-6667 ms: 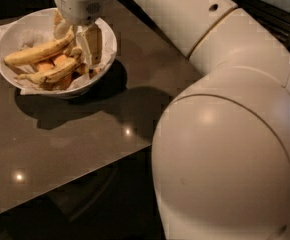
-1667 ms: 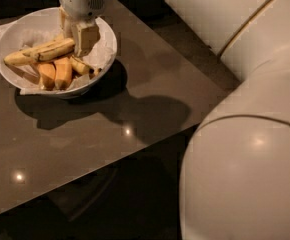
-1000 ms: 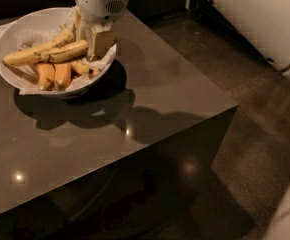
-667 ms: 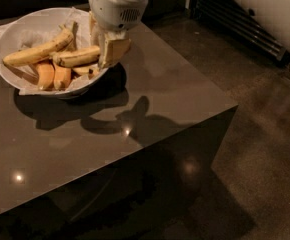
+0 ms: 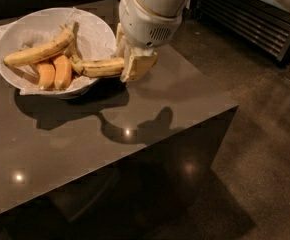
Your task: Pick banana from white bowl
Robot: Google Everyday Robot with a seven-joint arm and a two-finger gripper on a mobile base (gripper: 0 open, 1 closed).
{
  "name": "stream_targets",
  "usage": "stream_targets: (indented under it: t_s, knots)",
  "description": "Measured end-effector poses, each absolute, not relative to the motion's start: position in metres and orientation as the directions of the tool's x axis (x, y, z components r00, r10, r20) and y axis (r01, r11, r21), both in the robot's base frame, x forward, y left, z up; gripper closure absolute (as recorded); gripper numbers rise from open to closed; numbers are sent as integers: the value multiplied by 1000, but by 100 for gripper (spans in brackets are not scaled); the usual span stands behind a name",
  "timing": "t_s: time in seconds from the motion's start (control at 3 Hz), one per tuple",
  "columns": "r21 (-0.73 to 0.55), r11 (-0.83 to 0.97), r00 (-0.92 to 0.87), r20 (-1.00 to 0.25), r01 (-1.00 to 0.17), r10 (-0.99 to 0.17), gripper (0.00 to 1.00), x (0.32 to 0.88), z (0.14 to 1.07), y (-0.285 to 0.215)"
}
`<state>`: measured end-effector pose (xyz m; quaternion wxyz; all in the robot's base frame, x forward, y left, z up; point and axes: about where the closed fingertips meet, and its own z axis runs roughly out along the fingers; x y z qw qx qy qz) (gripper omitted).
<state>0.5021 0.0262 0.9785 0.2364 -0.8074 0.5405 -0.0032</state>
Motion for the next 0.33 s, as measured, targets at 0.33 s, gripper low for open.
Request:
stream_targets:
  t_s: [0.33]
  knots:
    - [-384,-302,413,-250,-873,-876,100,501,977,24]
